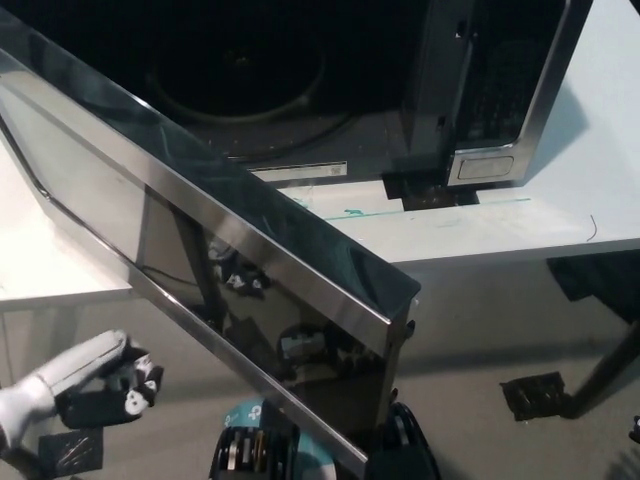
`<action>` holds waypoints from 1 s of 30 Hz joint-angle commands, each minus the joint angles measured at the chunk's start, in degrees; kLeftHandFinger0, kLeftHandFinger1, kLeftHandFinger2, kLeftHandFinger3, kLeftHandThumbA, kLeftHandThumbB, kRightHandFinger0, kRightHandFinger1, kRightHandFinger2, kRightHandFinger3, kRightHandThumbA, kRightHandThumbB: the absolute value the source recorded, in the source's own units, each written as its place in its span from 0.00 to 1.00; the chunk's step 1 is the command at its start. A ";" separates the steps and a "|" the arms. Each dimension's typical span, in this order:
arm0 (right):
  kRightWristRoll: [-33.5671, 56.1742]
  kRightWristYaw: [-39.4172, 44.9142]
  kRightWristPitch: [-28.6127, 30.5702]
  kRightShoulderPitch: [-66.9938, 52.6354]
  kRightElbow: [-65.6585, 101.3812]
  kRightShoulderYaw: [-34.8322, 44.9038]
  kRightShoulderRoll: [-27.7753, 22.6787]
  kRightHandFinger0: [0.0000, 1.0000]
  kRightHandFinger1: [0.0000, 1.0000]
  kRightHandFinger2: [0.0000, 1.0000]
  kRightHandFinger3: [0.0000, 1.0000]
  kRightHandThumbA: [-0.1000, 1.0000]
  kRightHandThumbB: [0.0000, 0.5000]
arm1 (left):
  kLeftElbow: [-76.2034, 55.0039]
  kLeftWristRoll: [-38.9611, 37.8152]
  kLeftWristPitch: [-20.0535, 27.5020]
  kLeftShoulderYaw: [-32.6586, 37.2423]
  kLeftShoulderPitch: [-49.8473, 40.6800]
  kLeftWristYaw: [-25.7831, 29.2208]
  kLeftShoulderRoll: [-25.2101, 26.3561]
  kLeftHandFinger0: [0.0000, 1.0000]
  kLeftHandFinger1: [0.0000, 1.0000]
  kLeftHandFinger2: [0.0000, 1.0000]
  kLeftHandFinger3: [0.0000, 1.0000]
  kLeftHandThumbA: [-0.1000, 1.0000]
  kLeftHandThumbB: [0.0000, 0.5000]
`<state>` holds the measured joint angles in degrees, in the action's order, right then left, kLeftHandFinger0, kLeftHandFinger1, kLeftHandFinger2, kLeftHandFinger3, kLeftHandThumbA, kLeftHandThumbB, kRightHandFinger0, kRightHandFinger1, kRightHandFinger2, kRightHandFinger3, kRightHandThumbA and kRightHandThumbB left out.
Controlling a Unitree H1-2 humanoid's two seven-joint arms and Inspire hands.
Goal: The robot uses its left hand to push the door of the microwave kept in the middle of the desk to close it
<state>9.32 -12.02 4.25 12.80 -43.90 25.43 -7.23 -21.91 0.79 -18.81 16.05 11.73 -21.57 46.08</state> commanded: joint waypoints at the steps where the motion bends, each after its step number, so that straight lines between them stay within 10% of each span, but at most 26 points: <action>1: 1.68 0.14 2.86 1.10 0.02 0.12 -1.14 0.58 0.63 0.72 0.84 0.27 0.16 | -15.93 -0.60 -8.12 0.69 5.85 -10.75 7.97 0.18 0.27 0.37 0.45 0.00 0.26; 8: 2.25 0.15 2.86 0.81 -0.03 0.20 -0.83 0.55 0.58 0.70 0.84 0.25 0.16 | -24.16 1.47 -8.12 -3.07 9.67 -7.90 4.05 0.25 0.28 0.37 0.36 0.00 0.26; 14: 2.46 0.69 3.63 0.06 -0.26 -0.20 -0.82 0.56 0.59 0.72 0.88 0.23 0.11 | -23.32 4.18 -8.12 -2.84 14.68 -7.32 -0.03 0.07 0.13 0.24 0.30 0.00 0.33; 21: 1.57 1.12 5.15 -0.65 -1.43 -1.31 -1.28 0.65 0.67 0.74 0.90 0.25 0.11 | -15.49 10.75 -5.45 1.18 23.55 -9.92 -1.90 0.33 0.30 0.37 0.39 0.00 0.39; 30: 2.30 0.96 3.76 -1.87 0.04 -1.59 -1.01 0.62 0.63 0.71 0.90 0.24 0.10 | 4.32 16.33 3.74 4.78 32.68 -8.19 -6.95 0.15 0.17 0.28 0.35 0.00 0.40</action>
<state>10.53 -11.63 6.46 11.33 -45.10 23.94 -7.38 -21.22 11.62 -20.64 20.27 40.28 -30.40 39.71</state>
